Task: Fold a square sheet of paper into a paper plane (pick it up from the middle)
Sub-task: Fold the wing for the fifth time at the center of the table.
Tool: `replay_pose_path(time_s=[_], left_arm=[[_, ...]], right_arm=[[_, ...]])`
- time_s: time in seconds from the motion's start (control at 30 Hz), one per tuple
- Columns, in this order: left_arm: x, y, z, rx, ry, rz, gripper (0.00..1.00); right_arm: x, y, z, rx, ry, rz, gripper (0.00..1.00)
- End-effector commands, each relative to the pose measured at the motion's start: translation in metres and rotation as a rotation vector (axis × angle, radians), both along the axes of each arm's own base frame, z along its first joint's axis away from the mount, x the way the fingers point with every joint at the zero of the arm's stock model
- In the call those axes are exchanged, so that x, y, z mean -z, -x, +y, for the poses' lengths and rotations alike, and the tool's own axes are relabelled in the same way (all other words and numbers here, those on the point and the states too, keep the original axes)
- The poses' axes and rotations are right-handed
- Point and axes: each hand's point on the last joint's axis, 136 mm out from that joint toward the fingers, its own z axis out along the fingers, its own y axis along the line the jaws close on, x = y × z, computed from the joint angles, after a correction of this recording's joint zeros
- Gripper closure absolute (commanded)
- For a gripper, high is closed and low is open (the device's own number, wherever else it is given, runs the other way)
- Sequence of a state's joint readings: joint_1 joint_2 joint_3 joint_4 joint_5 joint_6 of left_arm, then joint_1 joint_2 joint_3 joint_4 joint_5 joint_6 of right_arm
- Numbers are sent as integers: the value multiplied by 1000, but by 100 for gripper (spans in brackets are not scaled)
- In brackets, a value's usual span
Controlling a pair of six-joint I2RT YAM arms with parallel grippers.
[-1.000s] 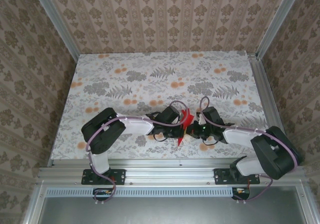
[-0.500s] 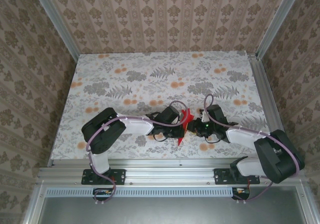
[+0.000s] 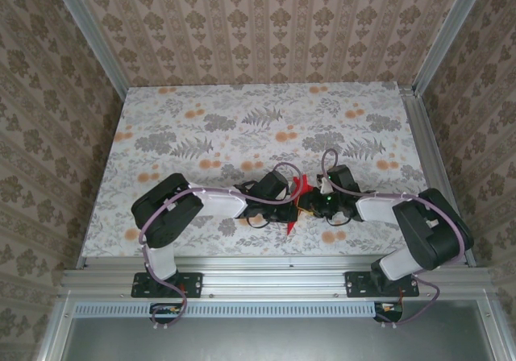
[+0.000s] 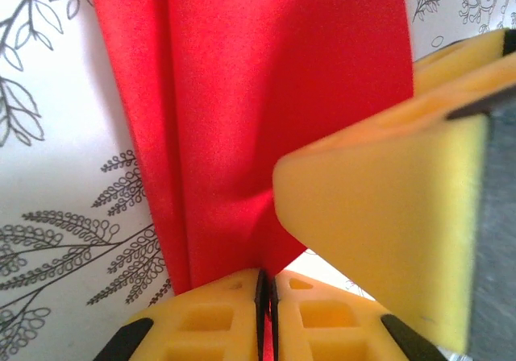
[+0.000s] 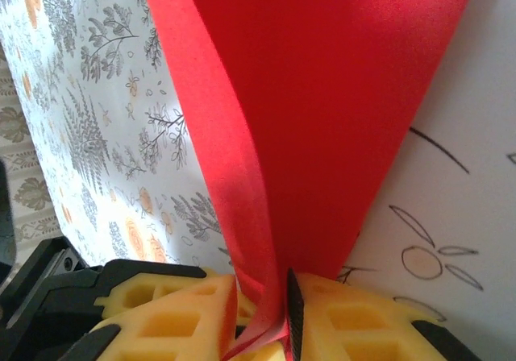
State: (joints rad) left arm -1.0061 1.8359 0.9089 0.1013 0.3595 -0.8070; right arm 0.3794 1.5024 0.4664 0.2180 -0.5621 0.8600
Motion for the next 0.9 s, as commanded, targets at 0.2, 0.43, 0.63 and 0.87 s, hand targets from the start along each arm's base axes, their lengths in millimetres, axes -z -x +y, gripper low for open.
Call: replay_pose_path(time_s=[0.2, 0.43, 0.63, 0.87], left_arm=[[11, 5, 13, 34, -40, 2, 87], [5, 8, 13, 73, -32, -14, 85], [-7, 10, 8, 101, 3, -30, 83], [-31, 8, 1, 114, 59, -65, 81]], right_arm=[[5, -7, -1, -33, 49, -6, 91], [19, -6, -8, -42, 122, 29, 97], [30, -3, -16, -45, 186, 65, 98], [42, 4, -23, -56, 254, 101, 99]])
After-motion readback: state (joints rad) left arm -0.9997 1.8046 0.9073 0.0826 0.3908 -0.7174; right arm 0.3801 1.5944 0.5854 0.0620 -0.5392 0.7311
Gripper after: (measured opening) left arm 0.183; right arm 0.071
